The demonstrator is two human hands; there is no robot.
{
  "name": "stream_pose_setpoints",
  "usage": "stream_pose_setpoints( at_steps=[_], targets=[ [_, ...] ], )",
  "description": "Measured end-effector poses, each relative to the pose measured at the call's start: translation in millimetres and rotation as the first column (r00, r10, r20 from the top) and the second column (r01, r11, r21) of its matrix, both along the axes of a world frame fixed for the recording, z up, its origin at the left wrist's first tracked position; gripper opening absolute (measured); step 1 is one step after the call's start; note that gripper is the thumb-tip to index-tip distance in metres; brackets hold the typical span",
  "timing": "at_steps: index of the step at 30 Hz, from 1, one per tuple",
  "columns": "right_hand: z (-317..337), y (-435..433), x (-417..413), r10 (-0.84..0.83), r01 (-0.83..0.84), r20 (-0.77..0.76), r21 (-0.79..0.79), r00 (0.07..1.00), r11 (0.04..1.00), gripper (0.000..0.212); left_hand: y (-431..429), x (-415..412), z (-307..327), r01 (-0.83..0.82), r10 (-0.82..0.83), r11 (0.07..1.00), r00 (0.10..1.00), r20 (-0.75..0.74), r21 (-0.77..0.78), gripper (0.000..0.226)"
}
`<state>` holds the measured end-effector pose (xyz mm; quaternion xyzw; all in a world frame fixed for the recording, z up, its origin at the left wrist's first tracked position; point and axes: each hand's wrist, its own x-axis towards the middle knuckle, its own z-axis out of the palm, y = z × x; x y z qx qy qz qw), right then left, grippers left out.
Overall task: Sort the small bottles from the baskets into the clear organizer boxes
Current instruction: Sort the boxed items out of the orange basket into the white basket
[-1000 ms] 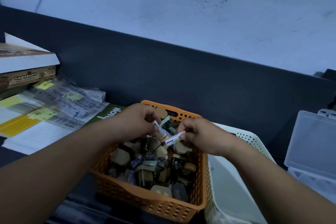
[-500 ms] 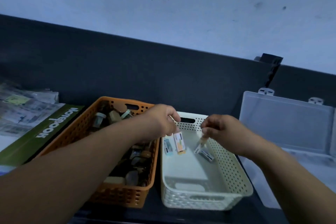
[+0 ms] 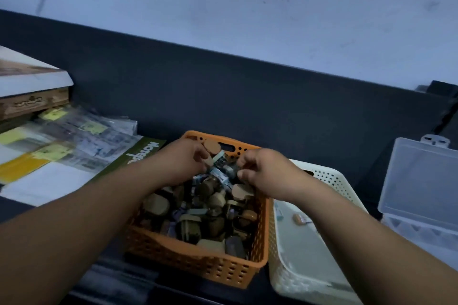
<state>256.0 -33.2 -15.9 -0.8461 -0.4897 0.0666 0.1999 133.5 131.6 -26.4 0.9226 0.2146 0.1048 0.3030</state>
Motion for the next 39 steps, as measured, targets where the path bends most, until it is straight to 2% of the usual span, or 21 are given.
stream_pose_setpoints(
  at_steps=[4,7,10,12,15,18,21,23,26,29,33,36,39],
  targets=[
    [-6,42,-1,0.069,-0.033,0.168,-0.212,0.983,0.977,0.017,4,-2,-7,0.063,-0.044,0.991,0.987,-0.156,0.119,0.026],
    [-16,61,2,0.111,-0.026,0.236,-0.339,0.965,0.940,0.020,7,2,-9,0.101,-0.062,0.979,0.976,-0.210,0.178,0.024],
    [-24,68,6,0.135,-0.005,0.284,-0.416,0.949,0.909,0.023,17,4,-12,0.101,-0.072,0.986,0.975,-0.208,0.132,0.027],
    [-27,68,8,0.133,0.007,0.292,-0.435,0.947,0.900,0.033,20,3,-13,0.113,-0.093,0.990,0.977,-0.194,0.090,0.029],
    [-31,71,7,0.123,0.025,0.338,-0.402,0.933,0.915,0.034,22,2,-16,0.122,-0.103,0.987,0.979,-0.175,0.100,0.027],
    [-35,75,6,0.147,0.022,0.407,-0.382,0.901,0.924,0.028,22,-2,-13,0.107,-0.090,0.967,0.992,-0.084,0.230,0.026],
    [-37,75,8,0.129,0.028,0.401,-0.362,0.907,0.932,0.029,29,-10,-9,0.059,-0.075,0.935,0.997,0.032,0.348,0.038],
    [-38,75,10,0.106,0.043,0.388,-0.355,0.915,0.934,0.023,35,-17,-10,0.032,-0.042,0.926,0.999,0.017,0.377,0.046],
    [-31,68,12,0.028,0.077,0.347,-0.284,0.937,0.956,0.010,39,-27,-16,0.027,-0.005,0.968,0.996,-0.091,0.250,0.050],
    [-12,48,15,-0.088,0.144,0.329,-0.148,0.940,0.978,0.011,38,-31,-17,0.059,-0.044,0.990,0.992,-0.118,0.126,0.053],
    [6,-1,27,-0.271,0.290,0.335,-0.007,0.902,0.957,0.004,42,-29,-19,0.062,-0.049,0.993,0.990,-0.131,0.103,0.065],
    [3,-34,37,-0.404,0.438,0.361,-0.012,0.841,0.899,0.001,44,-30,-23,0.072,-0.061,0.993,0.990,-0.131,0.088,0.063],
    [-6,-46,35,-0.482,0.530,0.375,-0.031,0.792,0.847,0.023,44,-30,-23,0.082,-0.073,0.993,0.992,-0.100,0.088,0.056]
  ],
)
